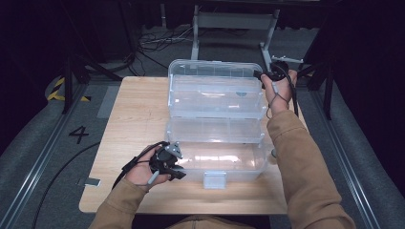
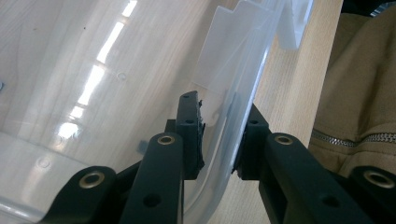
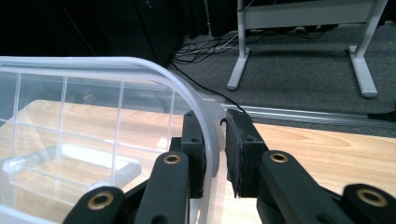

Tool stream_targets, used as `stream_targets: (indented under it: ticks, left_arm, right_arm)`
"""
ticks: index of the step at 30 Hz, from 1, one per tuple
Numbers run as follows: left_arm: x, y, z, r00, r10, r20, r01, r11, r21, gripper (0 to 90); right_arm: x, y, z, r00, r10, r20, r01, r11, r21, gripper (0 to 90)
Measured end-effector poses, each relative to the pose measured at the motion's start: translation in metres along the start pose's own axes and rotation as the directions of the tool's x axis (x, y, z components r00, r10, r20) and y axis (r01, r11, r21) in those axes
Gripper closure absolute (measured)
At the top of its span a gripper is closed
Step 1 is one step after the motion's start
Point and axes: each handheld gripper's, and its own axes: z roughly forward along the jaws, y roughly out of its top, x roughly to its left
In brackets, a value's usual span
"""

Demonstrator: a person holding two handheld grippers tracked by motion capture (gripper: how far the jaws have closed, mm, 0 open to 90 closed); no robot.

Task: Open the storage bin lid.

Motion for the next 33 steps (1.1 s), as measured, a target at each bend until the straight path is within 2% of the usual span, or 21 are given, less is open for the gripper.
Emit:
stream_targets:
  ticks: [20, 33]
  left_arm:
    - [0.0, 0.0, 0.0, 1.0, 0.0, 0.004, 0.0, 1.0, 0.0, 76.0]
    - [0.001, 0.001, 0.0, 1.0, 0.002, 0.009, -0.002, 1.0, 0.002, 76.0]
  right_arm:
    - [-0.007, -0.004, 0.017, 1.0, -0.002, -0.006, 0.002, 0.999, 0.039, 78.8]
    - [-0.015, -0.012, 0.029, 0.9994, 0.019, -0.028, -0.017, 0.998, 0.062, 79.2]
